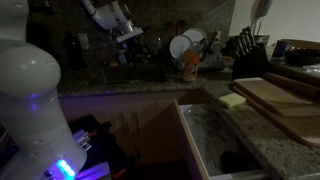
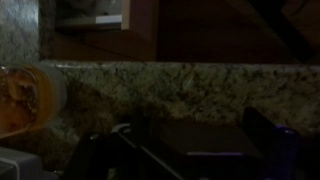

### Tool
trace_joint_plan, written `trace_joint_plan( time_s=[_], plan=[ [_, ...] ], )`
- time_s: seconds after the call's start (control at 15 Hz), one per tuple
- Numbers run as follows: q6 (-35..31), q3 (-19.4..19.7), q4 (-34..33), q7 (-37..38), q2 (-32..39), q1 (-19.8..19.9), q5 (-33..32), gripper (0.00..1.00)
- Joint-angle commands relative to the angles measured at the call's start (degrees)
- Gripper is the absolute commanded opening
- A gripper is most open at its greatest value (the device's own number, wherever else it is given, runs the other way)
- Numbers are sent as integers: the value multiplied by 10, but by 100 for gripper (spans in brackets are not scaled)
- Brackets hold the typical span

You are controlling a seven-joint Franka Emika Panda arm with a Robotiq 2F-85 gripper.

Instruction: Open the tap

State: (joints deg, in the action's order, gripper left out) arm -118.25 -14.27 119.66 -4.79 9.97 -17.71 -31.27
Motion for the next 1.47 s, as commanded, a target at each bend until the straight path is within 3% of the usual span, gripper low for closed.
trace_joint_plan(
  time_s=[0.0, 0.13, 0.33, 0.47, 0.53, 0.73, 0.87, 1.27, 1.4],
  plan=[
    [-50, 0, -83, -128, 64, 29, 69, 100],
    [-61, -8, -113, -180, 110, 34, 121, 100],
    [-19, -20, -148, -219, 181, 23, 172, 100],
    [24, -12, -154, -194, 201, 5, 154, 100],
    [-14, -14, -130, -198, 177, 15, 158, 100],
    [-10, -10, -141, -187, 203, 5, 151, 100],
    [-87, -25, -147, -224, 216, 15, 158, 100],
    [-244, -65, -181, -248, 227, -9, 165, 100],
    [-294, -61, -196, -247, 229, -26, 138, 100]
  ],
)
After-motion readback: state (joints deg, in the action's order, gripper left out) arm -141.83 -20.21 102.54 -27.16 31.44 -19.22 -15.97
